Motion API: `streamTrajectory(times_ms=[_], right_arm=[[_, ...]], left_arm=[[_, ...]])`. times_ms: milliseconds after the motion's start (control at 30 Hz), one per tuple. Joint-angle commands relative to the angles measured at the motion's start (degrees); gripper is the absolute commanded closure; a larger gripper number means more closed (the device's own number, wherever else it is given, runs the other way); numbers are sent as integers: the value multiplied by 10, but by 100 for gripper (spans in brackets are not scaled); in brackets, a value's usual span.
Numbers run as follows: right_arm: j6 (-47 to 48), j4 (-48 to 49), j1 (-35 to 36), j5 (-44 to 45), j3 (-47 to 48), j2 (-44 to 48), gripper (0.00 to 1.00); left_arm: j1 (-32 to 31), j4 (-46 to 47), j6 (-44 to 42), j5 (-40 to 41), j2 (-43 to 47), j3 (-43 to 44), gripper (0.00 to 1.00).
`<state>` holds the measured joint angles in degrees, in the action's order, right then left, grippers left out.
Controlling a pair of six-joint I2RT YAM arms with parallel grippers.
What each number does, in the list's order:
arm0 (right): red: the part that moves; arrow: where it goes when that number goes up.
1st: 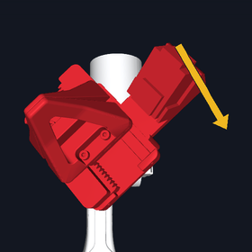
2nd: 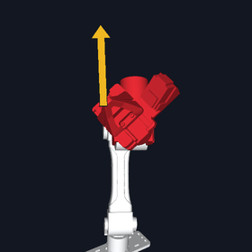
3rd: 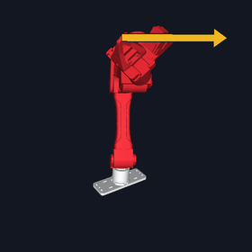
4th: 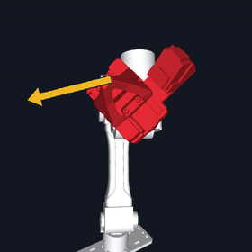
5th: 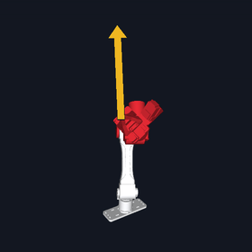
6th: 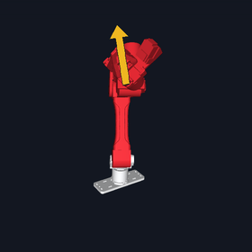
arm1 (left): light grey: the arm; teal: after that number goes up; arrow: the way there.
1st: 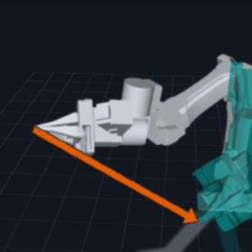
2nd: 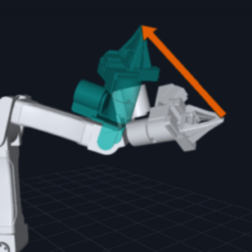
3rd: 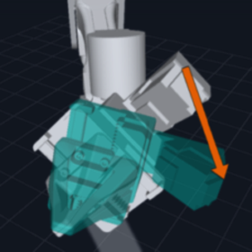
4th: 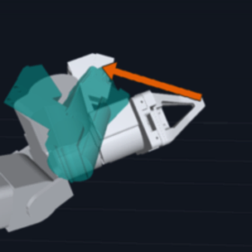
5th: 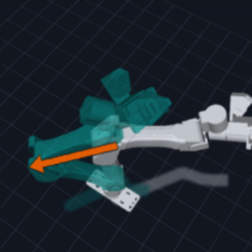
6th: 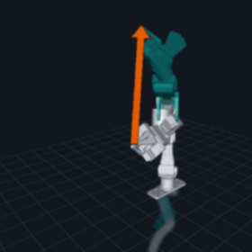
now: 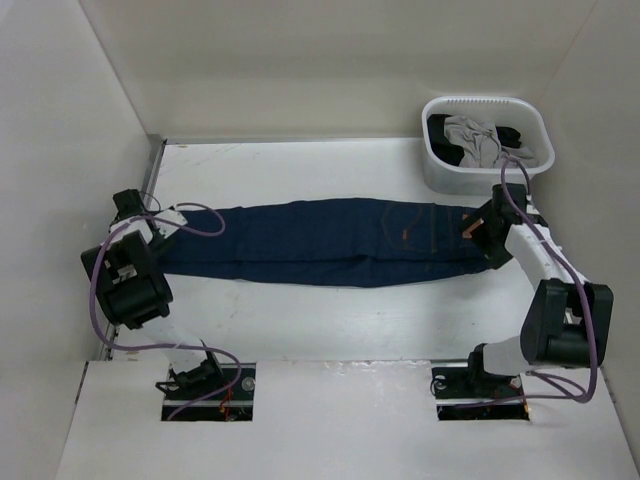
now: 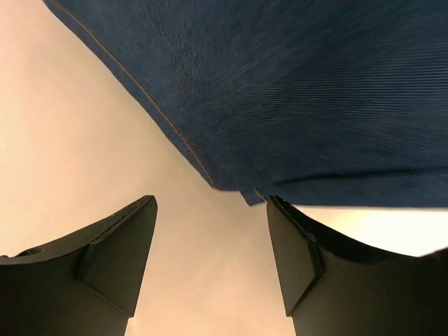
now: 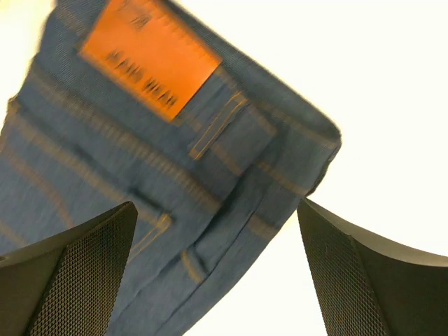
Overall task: Fold and stack the trousers
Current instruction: Fold the trousers
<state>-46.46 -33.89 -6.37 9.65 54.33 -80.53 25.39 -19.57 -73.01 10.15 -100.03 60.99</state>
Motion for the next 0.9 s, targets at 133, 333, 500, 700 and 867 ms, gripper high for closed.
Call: streamTrajectory(times_ms=[133, 333, 500, 700, 867], right_arm=[[-3, 30, -16, -10, 3, -25, 7], [-25, 70, -20, -21, 11, -68, 26], [-30, 66, -13, -12, 42, -116, 28], [-35, 55, -8, 40, 51, -136, 29], [-54, 61, -8, 59, 48, -151, 44]], left_arm=[[26, 102, -18, 27, -35, 9, 36], [38, 118, -12, 27, -39, -11, 35], [55, 120, -13, 29, -44, -14, 35], [67, 121, -15, 29, -40, -13, 34], [70, 120, -15, 35, -39, -15, 34]])
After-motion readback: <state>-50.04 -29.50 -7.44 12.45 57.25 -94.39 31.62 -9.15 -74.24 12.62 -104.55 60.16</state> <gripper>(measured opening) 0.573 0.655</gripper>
